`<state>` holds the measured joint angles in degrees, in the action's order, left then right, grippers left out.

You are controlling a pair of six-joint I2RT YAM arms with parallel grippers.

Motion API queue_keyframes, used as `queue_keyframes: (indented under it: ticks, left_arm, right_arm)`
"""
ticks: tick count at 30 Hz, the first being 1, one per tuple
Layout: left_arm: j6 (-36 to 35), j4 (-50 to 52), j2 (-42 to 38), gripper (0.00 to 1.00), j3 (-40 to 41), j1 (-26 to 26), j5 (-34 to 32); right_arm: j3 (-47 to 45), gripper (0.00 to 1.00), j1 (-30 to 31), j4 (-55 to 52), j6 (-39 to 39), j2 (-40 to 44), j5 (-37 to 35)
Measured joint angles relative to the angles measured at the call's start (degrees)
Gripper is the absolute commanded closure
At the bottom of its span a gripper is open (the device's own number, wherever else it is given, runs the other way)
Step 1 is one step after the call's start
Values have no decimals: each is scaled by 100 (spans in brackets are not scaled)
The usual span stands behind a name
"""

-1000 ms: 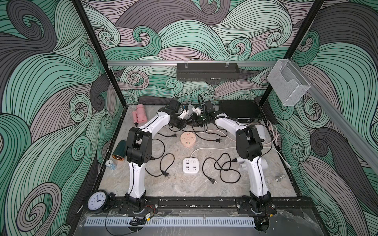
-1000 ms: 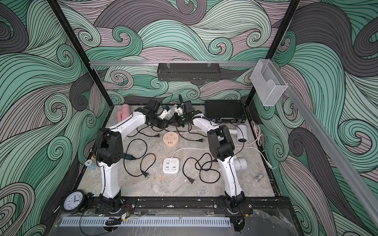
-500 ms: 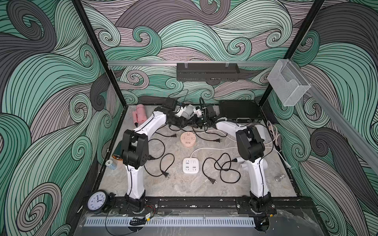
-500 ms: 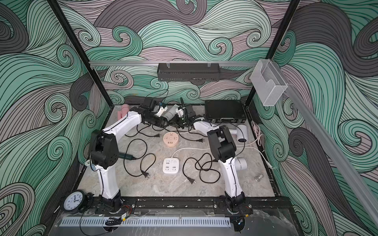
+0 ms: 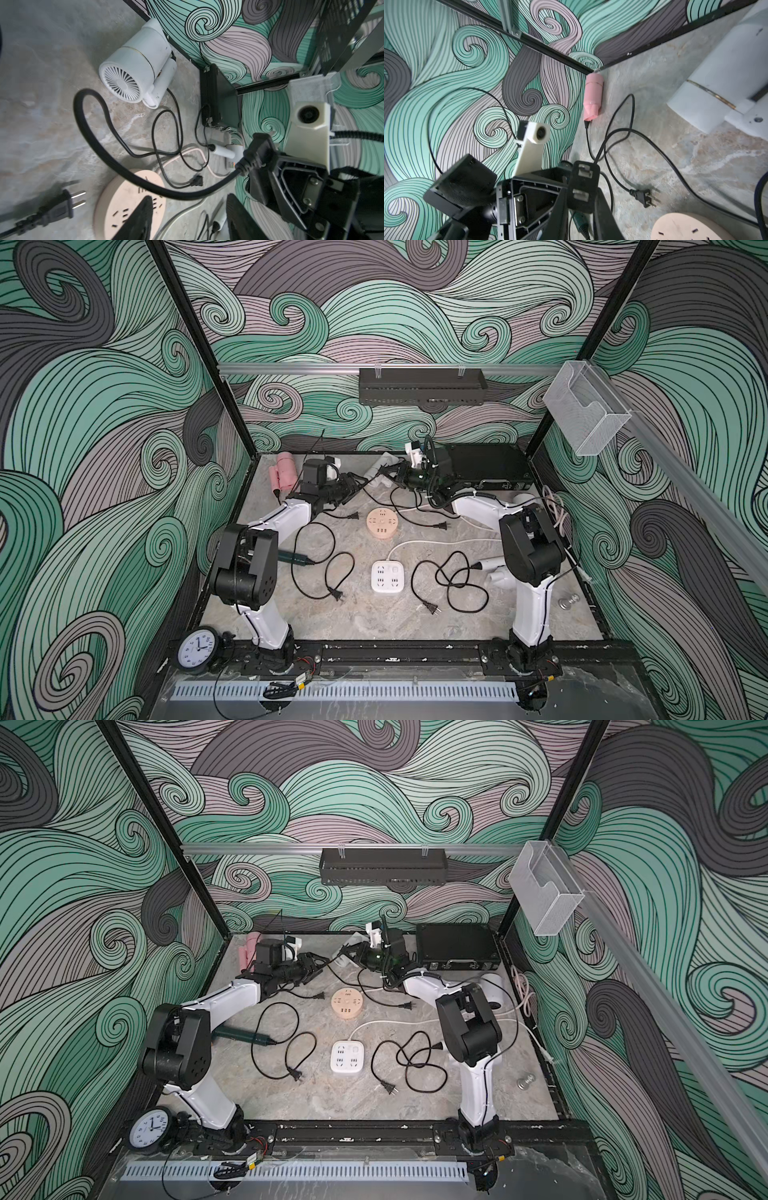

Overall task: Charge the blow dryers
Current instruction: Pick up the plug from the center of the board.

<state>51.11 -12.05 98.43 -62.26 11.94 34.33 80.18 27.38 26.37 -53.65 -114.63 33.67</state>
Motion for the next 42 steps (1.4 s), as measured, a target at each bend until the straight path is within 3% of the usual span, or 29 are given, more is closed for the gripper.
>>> queue_keyframes:
  ticks: [6,10,19,30,33,36,42]
  left_arm:
    - [1532,-1443,4,44,83,280,-83]
    - [2190,-2024,59,45,42,402,-188]
    - [2492,-2015,122,51,-63,522,-490]
    - [2765,-1904,424,78,-404,522,-555]
    - [2771,-1834,424,86,-442,522,-549]
    - [2782,-1794,424,95,-468,522,-540]
    - [2673,-1683,424,97,-546,522,-457]
  right_arm:
    - [-315,90,57,852,-98,94,-308]
    - [-483,90,107,1521,-260,94,-391]
    - [-892,89,118,2457,-516,94,-481]
    - [-1161,85,140,2667,-286,136,-472]
    - [-1163,77,138,2656,-186,157,-424]
    - [-1163,63,138,2544,-50,170,-317]
    - [-1130,47,129,2162,212,236,55]
